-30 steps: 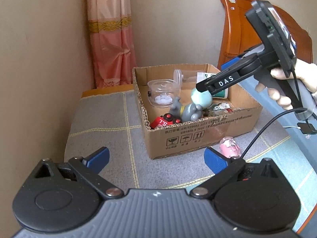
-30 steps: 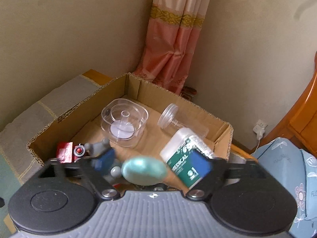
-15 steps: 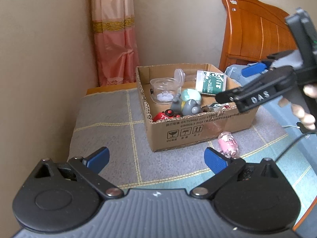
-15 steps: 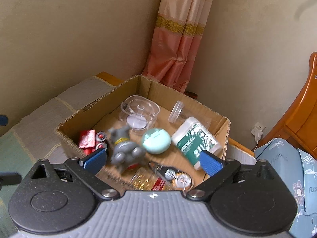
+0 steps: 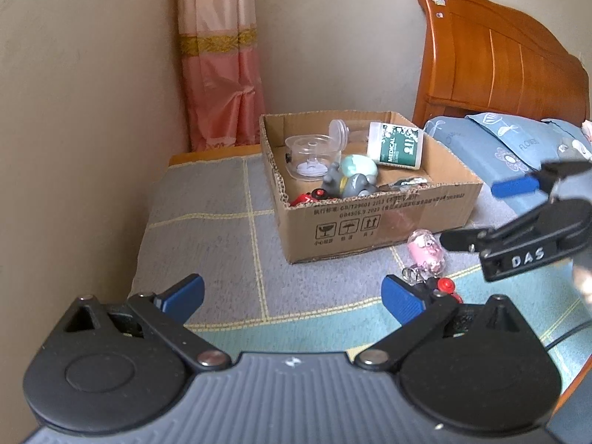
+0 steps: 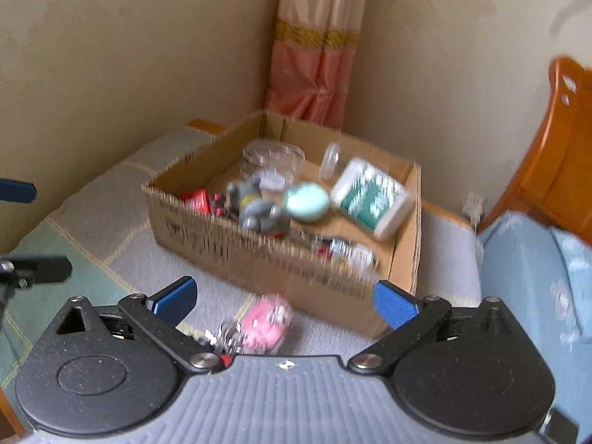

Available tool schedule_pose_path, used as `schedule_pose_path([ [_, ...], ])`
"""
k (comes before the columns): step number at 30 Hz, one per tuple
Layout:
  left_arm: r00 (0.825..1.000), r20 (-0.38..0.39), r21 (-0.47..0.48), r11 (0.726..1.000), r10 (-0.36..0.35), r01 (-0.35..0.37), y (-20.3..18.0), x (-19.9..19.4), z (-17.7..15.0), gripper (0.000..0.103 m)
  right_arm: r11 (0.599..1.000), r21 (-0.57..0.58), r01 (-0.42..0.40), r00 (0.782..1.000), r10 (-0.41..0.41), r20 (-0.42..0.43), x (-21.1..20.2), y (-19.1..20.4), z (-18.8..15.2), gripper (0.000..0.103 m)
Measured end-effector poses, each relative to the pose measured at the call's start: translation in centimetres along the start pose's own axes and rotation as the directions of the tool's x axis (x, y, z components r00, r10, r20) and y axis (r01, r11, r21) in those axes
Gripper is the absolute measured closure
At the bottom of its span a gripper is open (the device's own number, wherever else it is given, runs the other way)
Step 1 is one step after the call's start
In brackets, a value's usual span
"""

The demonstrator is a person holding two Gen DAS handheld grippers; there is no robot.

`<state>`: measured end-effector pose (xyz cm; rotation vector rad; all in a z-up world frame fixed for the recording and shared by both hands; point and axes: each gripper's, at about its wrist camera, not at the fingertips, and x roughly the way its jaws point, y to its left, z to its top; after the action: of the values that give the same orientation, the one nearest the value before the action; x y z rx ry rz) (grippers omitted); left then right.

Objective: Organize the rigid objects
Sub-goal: 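Grasp the black button cube with the left tool while the right tool grasps the pink keychain bottle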

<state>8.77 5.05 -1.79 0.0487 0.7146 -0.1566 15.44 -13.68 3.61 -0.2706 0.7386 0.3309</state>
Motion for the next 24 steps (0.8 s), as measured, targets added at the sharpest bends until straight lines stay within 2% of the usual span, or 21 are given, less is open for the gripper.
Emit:
schedule_pose_path([
  [5, 1.000, -0.010, 0.002, 1.000, 0.005, -0.005, 0.2, 0.1, -0.4, 0.002, 0.995, 0.093, 0.042, 0.997, -0.036, -0.063, 2.2, -0.5, -1.8, 0.000],
  [9, 0.999, -0.033, -0.008, 1.000, 0.002, -0.003, 0.3, 0.6, -0.6, 0.002, 0.988, 0.145, 0.047, 0.995, -0.033, -0.099, 3.9, -0.8, -2.6, 0.000],
  [19, 0.997, -0.081, 0.016, 1.000, -0.014, 0.016, -0.7, 2.0, -1.2, 0.002, 0.978, 0.195, 0.069, 0.990, -0.043, -0.137, 7.4, -1.0, -2.7, 0.000],
  [24, 0.995, -0.093, 0.035, 0.999, -0.038, 0.042, -1.7, 2.7, -1.1, 0.002, 0.977, 0.196, 0.080, 0.989, -0.053, -0.139, 7.5, -2.0, -3.4, 0.000],
])
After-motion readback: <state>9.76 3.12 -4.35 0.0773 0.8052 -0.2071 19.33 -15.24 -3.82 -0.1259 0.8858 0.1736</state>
